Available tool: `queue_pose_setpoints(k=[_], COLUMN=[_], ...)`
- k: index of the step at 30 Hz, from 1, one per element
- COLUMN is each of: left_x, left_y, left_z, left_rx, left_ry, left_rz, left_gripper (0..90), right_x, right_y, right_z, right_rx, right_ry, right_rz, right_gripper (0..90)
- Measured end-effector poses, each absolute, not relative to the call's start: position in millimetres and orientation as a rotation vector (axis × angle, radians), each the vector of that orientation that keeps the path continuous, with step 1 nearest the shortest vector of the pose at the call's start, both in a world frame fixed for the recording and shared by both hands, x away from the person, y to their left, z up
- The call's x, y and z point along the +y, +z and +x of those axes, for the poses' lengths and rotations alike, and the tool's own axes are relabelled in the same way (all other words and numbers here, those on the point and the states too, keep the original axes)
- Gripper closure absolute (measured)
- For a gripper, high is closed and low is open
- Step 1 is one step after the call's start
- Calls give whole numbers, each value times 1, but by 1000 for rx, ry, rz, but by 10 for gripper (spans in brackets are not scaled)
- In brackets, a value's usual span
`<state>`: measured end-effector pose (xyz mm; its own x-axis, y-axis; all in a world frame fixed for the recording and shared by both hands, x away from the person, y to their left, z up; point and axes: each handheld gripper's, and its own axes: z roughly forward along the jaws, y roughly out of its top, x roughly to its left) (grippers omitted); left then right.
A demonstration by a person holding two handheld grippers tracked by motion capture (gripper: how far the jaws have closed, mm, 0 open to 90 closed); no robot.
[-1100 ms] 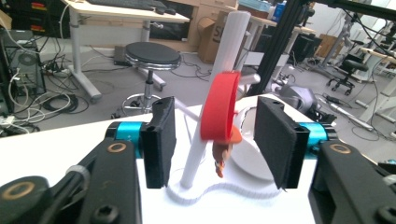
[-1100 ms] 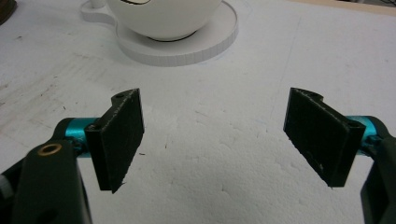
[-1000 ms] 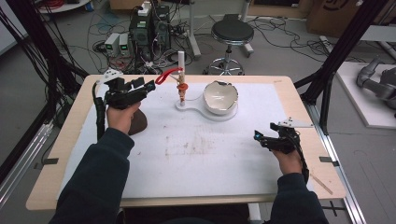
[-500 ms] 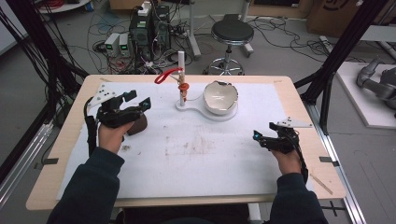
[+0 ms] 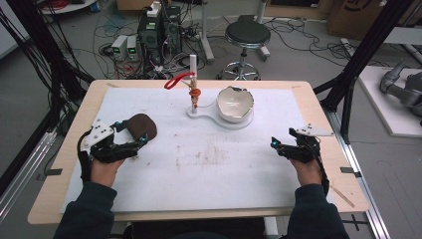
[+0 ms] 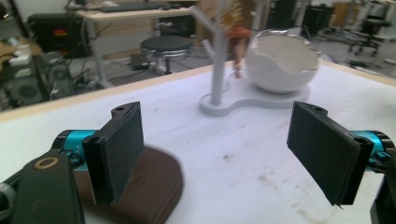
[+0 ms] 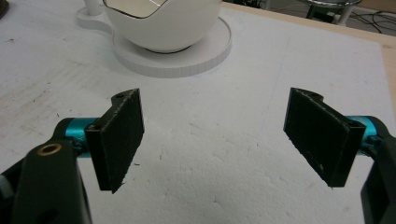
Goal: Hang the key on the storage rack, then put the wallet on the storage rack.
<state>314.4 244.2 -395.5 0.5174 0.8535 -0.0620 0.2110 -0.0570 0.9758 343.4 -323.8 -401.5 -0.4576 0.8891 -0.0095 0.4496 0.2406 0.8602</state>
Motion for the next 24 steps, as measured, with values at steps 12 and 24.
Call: queue_pose_setpoints(k=[12, 24], left_x=[263, 272], left_y=[-408, -414], left_z=[322, 333], left_rx=[1064, 1143], left_ry=[685, 642], left_rz=[1542, 1530], left_gripper=[186, 186], right_x=[-323, -325], right_y=[-403, -403], right_z=[345, 341], right_rx=[2012, 2010], right_ry=[1122, 1121], right_rz=[1228, 1235], right_gripper=[202, 202])
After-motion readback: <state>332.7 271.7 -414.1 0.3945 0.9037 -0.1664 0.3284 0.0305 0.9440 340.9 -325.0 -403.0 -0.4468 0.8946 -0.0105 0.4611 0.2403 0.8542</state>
